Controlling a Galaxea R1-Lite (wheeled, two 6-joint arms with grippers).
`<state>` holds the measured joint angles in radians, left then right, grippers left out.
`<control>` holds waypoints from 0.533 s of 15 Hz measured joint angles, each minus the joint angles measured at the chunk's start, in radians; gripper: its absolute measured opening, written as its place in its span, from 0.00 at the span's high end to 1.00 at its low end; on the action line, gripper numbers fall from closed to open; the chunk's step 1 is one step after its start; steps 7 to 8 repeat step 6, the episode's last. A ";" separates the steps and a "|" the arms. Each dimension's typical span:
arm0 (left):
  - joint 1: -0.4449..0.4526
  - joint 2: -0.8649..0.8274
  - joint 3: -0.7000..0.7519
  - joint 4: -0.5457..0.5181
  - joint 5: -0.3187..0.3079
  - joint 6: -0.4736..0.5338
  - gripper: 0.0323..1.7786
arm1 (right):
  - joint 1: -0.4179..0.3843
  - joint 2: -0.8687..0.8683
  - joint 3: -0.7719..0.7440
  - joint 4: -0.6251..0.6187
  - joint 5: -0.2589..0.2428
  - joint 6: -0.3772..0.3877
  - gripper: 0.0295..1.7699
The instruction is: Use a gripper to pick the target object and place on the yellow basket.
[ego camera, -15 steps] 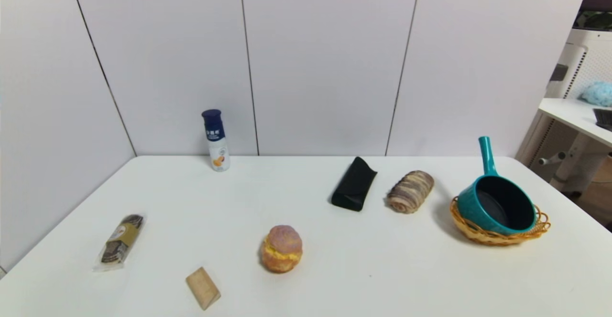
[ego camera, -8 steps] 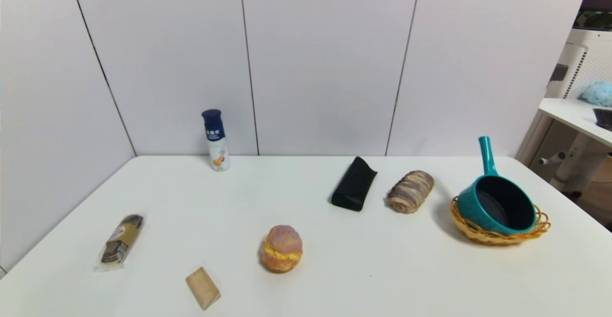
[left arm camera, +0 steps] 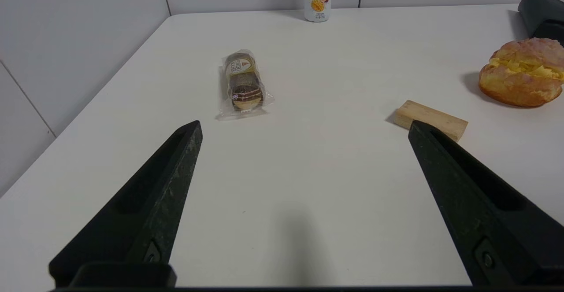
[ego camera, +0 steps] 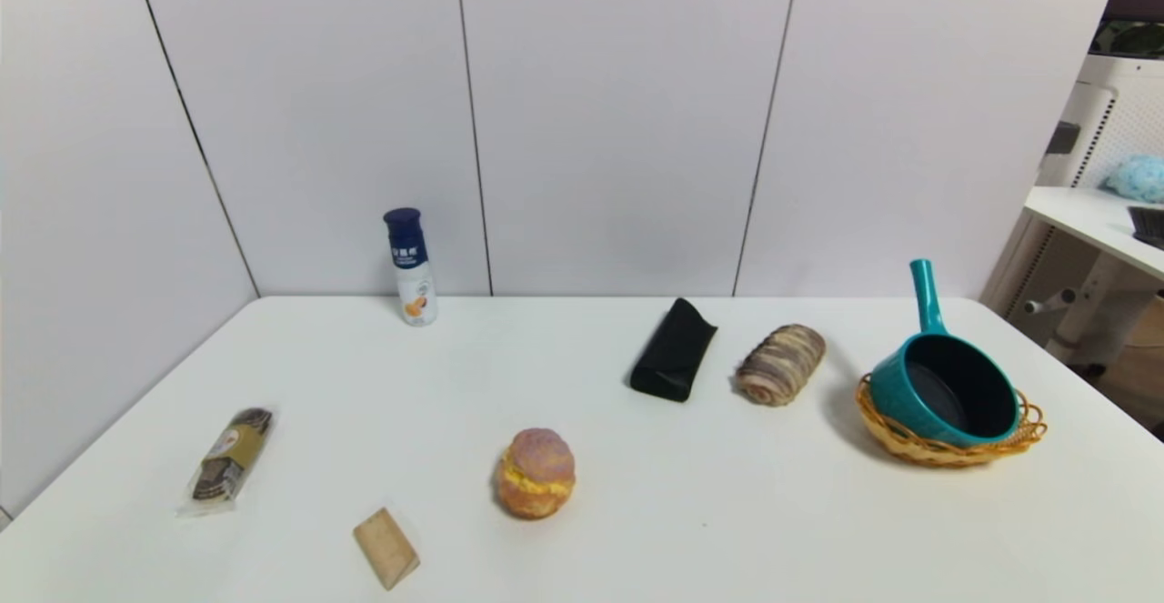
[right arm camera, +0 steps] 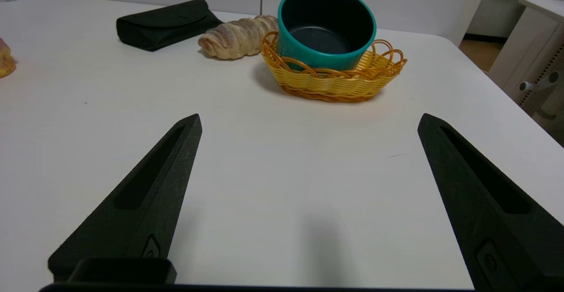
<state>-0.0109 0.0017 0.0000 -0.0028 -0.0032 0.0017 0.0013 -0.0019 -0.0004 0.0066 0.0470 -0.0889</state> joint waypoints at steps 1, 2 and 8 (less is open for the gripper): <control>0.000 0.000 0.000 0.000 0.000 0.000 0.05 | 0.000 0.000 0.000 0.000 0.000 0.003 0.04; 0.000 0.000 0.000 0.000 0.000 0.000 0.05 | 0.000 0.000 0.000 0.000 0.001 0.004 0.04; 0.000 0.000 0.000 0.000 0.000 0.000 0.05 | 0.000 0.000 0.000 0.001 0.000 0.005 0.04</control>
